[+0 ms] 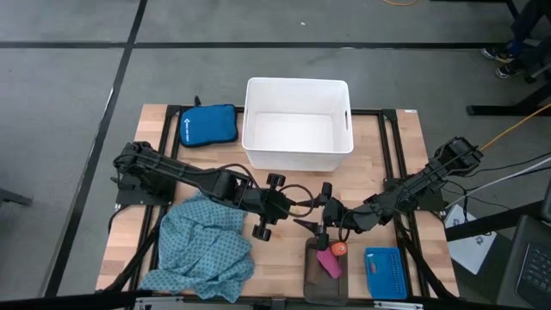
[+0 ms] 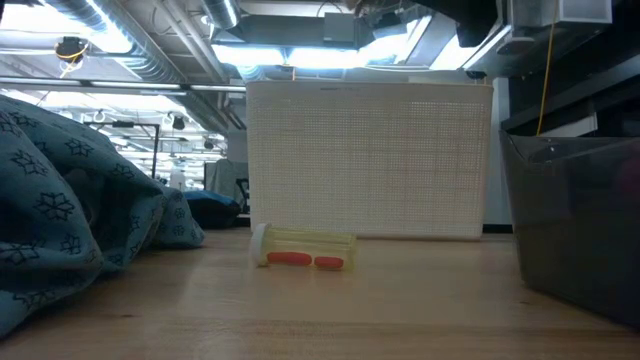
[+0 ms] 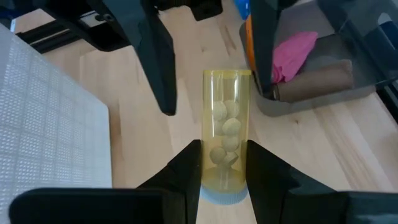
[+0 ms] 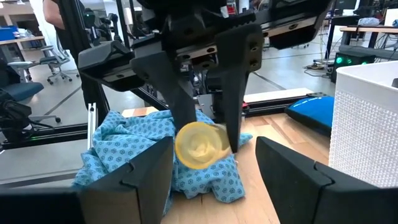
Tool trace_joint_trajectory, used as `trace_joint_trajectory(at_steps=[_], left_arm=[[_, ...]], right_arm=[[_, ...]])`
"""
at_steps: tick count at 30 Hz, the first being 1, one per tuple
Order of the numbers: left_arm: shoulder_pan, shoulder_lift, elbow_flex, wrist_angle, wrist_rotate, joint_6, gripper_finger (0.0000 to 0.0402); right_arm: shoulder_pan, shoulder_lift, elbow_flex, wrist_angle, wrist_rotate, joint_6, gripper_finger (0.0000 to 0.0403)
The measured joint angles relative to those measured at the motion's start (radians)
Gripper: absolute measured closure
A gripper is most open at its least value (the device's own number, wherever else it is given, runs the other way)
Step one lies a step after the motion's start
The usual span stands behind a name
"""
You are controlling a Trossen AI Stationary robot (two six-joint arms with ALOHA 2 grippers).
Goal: Pick & place medical supplies in basket/bin
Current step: Put the top yellow pill bottle into the blue bin
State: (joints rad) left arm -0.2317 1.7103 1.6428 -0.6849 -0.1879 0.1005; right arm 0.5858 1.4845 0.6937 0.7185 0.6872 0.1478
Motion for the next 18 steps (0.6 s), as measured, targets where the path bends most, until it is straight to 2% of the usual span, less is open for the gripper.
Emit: trace_joint_trajectory(at_steps=[5,18], left_arm=[[0.000,0.001,0.000,0.001,0.012,0.000,0.0302],[0.001,0.001,0.000,-0.001,0.013,-0.002,0.0302]], right_arm=[[0.000,0.000,0.000,0.000,0.000,0.000,0.0187],[0.000,0.000,0.000,-0.001,-0.011,-0.002,0.0277]])
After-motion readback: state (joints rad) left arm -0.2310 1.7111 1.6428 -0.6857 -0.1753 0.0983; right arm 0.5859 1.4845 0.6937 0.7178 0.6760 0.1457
